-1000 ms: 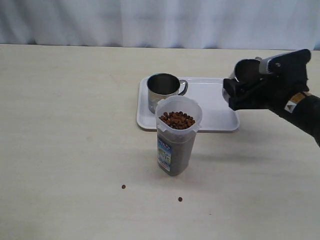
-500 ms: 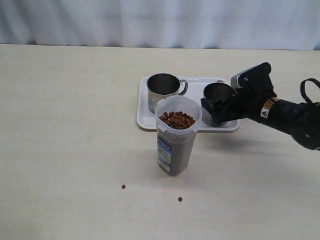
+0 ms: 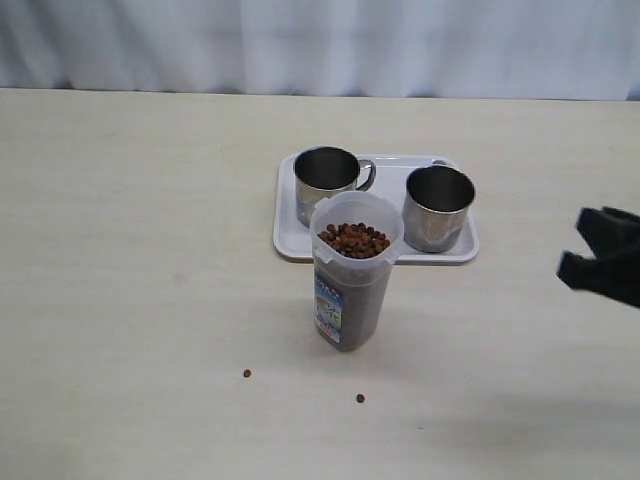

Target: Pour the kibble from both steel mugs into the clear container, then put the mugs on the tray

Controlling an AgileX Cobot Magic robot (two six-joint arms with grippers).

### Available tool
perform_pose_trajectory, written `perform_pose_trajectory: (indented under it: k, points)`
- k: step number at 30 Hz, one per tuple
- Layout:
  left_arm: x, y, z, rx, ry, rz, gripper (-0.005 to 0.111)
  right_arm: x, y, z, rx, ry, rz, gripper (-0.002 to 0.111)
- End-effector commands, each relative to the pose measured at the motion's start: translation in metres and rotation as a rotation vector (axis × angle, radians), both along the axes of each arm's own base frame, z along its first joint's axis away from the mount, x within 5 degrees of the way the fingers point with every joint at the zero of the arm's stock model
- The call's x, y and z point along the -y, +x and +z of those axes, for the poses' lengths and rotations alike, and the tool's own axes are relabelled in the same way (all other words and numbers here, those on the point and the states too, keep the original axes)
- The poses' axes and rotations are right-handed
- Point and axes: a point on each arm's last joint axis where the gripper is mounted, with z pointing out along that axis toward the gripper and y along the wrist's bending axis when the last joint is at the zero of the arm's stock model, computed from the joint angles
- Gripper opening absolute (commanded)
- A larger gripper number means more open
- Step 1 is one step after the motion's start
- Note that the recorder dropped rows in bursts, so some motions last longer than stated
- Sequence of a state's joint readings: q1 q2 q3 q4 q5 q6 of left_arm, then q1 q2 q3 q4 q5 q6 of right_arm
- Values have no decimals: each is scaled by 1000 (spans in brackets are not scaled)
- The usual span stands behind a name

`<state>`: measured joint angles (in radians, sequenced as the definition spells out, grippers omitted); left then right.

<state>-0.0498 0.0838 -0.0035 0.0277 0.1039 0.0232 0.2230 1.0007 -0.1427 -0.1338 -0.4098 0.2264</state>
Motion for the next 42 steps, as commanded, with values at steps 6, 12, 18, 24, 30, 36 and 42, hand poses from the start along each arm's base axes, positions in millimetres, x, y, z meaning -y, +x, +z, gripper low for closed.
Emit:
perform_pose_trajectory:
  k: [6,12,18,24,30,36,42]
  points:
    - [0,0,0,15,0,-7,0,23,-79,1,126,48,-61,5]
    - [0,0,0,13,1,-7,0,28,-100,9,286,75,-55,5]
    - [0,0,0,13,1,-7,0,27,-101,7,256,107,-58,5]
    - [0,0,0,13,1,-7,0,27,-101,6,242,128,-59,5]
    - [0,0,0,13,1,-7,0,27,-101,6,242,128,-59,5]
    - [0,0,0,13,1,-7,0,27,-101,6,242,128,-59,5]
    - [0,0,0,8,10,-6,0,27,-101,6,252,81,-54,5]
